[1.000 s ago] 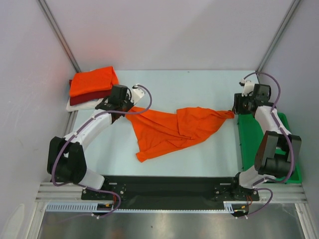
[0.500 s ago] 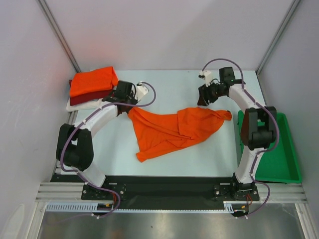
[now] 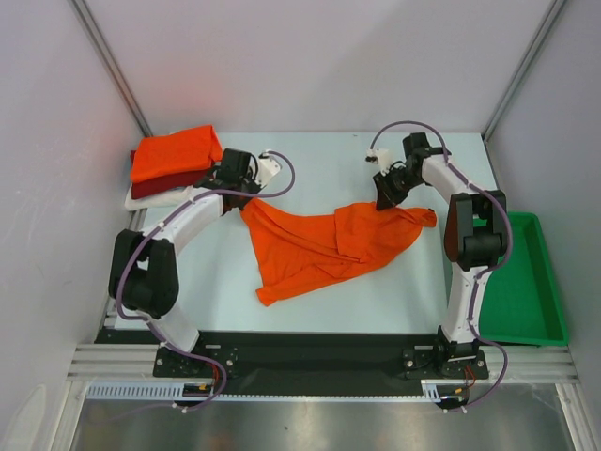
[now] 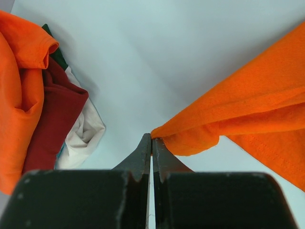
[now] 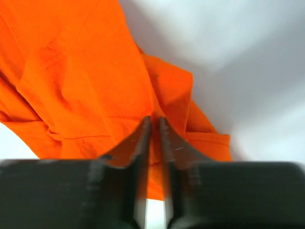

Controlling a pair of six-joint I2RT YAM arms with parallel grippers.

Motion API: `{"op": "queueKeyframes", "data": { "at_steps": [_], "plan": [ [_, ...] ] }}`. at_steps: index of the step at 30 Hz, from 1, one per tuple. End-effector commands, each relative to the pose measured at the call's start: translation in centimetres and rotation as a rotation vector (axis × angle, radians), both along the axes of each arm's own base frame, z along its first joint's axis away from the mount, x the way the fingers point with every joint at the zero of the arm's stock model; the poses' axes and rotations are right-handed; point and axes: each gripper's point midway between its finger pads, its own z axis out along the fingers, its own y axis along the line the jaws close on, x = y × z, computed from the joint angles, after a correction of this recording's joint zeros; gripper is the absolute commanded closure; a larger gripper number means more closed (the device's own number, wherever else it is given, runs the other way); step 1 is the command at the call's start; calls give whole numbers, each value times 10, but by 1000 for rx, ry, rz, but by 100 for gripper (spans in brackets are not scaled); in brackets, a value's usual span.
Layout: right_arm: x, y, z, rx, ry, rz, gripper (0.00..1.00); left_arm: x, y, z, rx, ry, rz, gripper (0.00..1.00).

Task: Fold and stack the t-shirts
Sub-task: Flatten the tshirt out

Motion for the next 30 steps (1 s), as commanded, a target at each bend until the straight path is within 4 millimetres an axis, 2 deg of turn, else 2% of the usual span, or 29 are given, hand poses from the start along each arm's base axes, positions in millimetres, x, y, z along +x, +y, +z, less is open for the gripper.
{"op": "queueKeyframes", "data": {
  "at_steps": [1,2,3,12,13,15,16,17,19,20,21,23,24,25,26,27,29,30],
  "plan": [
    [-9,2,18,-15,-32,36,88,14,-1,14,-10,-54,13,99],
    [-11,4,25,-15,-47,40,97,16,-1,14,-8,-58,12,100],
    [-13,4,27,-15,-51,39,100,16,-1,13,-8,-56,12,100],
    [-52,13,44,-32,-73,91,100,24,-5,19,-32,-77,10,100],
    [-57,16,58,-30,-105,97,100,24,-5,22,-30,-85,11,99],
    [-78,16,57,-31,-75,93,100,25,-4,23,-25,-89,9,99],
    [-90,20,71,-19,-101,103,100,25,-4,23,-23,-92,10,100],
    [-115,18,59,-24,-34,103,100,25,-4,24,-24,-93,12,100],
    [-148,20,59,-16,1,136,100,26,-4,26,-26,-100,13,99],
    [-183,23,58,-20,35,183,100,26,-4,30,-27,-107,14,99],
    [-199,22,56,-33,36,234,100,27,-4,32,-26,-111,14,100],
    [-225,21,60,-48,19,297,100,28,-2,34,-18,-121,16,100],
    [-231,17,55,-60,20,307,96,28,-1,35,-15,-125,18,100],
    [-228,15,56,-77,-5,300,75,29,0,35,-11,-125,19,100],
    [-220,15,60,-75,-39,290,67,29,0,36,-10,-127,21,100],
    [-211,11,63,-71,-54,261,62,30,0,35,-11,-123,24,100],
    [-181,15,89,-24,-130,214,52,30,-1,36,-12,-117,24,99],
    [-162,5,93,-8,-139,149,50,31,-2,38,-15,-120,25,99]
  ]
}}
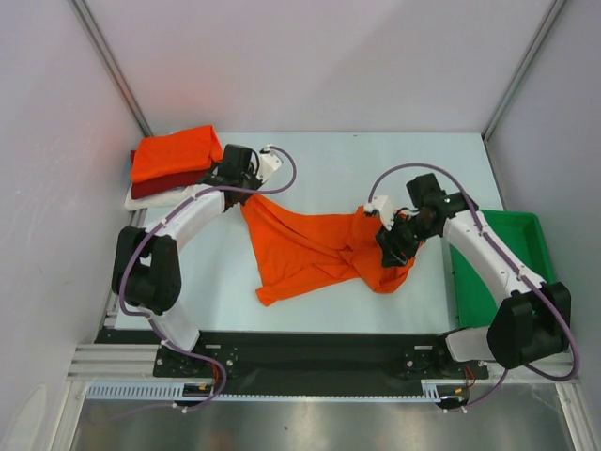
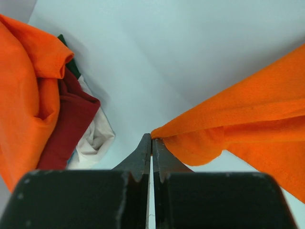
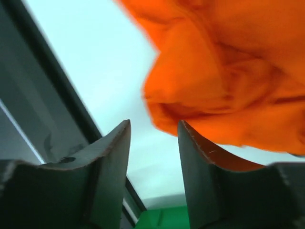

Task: Fold and stack the t-shirts
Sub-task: Flatten the tshirt out

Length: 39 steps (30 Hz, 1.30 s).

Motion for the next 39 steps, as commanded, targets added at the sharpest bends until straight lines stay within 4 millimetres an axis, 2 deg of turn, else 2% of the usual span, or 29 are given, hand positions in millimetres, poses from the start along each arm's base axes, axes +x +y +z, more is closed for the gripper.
{"op": "queueKeyframes", "data": {
  "at_steps": [1,3,4,5,6,7,9,11,14,19,24,29,39],
  "plan": [
    [70,-8,47,94,-155,-147,49,17,1,34,-15,-88,20,100],
    [105,-13,59,132,-222,-217,48,18,0,35,-17,-86,22,99],
    [121,-21,48,107,-210,-260,48,18,1,34,-15,-83,23,100],
    [137,-21,52,105,-242,-280,48,17,1,33,-13,-78,23,100],
    [143,-22,46,95,-233,-283,48,16,2,31,-8,-72,22,100],
    [151,-23,29,75,-199,-285,49,16,2,29,-4,-67,22,99],
    [161,-25,19,57,-191,-280,50,14,4,27,10,-63,19,100],
    [161,-26,-3,28,-132,-268,50,14,5,27,18,-64,21,100],
    [163,-36,-19,-17,-87,-262,53,13,7,27,29,-66,21,100],
    [169,-57,-16,-17,-88,-311,54,12,7,21,25,-51,25,100],
    [160,-73,-22,-15,-25,-340,59,13,5,19,22,-46,20,100],
    [149,-71,-38,-9,48,-327,61,15,4,19,24,-43,18,100],
    [157,-66,-53,15,96,-320,62,13,0,19,29,-47,13,100]
  ]
}}
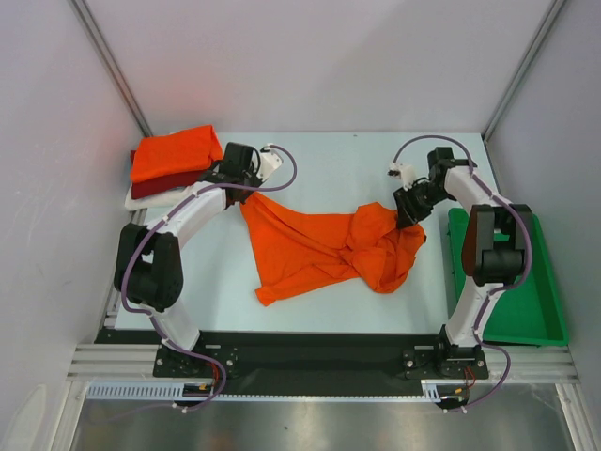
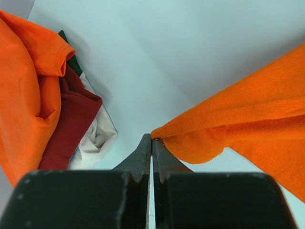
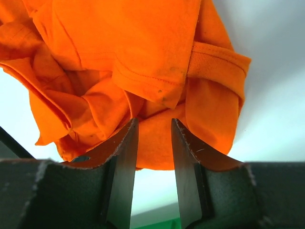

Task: Fold and stack the t-shirts
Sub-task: Flatten the tshirt out

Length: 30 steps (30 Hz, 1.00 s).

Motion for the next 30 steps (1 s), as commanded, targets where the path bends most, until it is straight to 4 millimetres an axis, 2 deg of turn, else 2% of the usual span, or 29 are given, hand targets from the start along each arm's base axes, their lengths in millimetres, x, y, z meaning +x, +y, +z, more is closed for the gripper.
{"op": "queueKeyframes", "data": {
  "at_steps": [1,15,26,27,30],
  "plan": [
    [10,4,8,21,-21,18,62,8,-3,17,5,-52,2,100],
    [29,9,-5,46,4,5,62,0,-3,9,41,-42,-8,100],
    [26,10,-8,48,22,12,64,5,-5,6,45,-40,-10,100],
    [25,11,-9,48,26,13,65,6,-6,8,45,-43,-11,99],
    [25,13,-11,49,26,20,75,8,-7,7,43,-42,-12,100]
  ]
}}
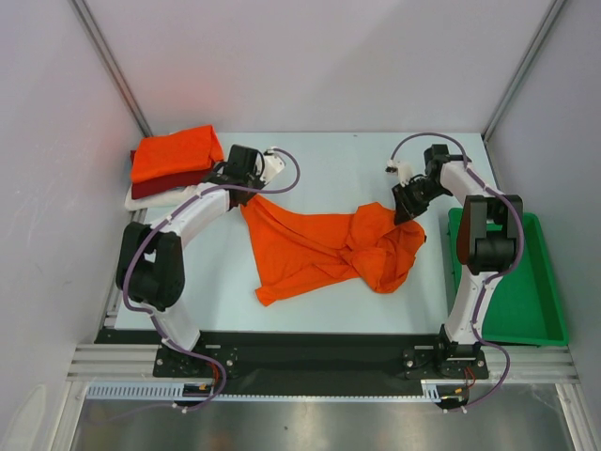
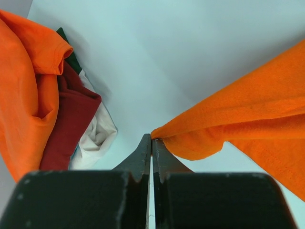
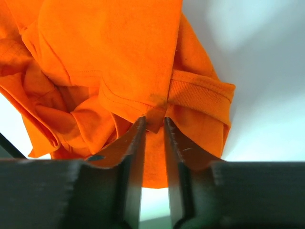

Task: Fold and stack the t-shirts
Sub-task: Flatten the tshirt out

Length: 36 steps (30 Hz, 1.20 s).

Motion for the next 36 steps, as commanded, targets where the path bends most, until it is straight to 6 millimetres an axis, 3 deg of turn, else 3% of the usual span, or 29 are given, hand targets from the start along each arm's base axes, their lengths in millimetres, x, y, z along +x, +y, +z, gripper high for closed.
{"op": "queueKeyframes", "data": {
  "at_steps": [1,6,16,36],
  "plan": [
    [5,8,7,22,-14,15,76,11,-5,12,4,-46,-11,100],
    [5,13,8,29,-13,24,85,13,-5,13,8,-51,-12,100],
    [0,13,3,24,4,30,75,13,-6,12,11,-49,-13,99],
    [3,-3,-7,-17,9,3,77,18,-11,14,15,-58,-21,100]
  ]
}}
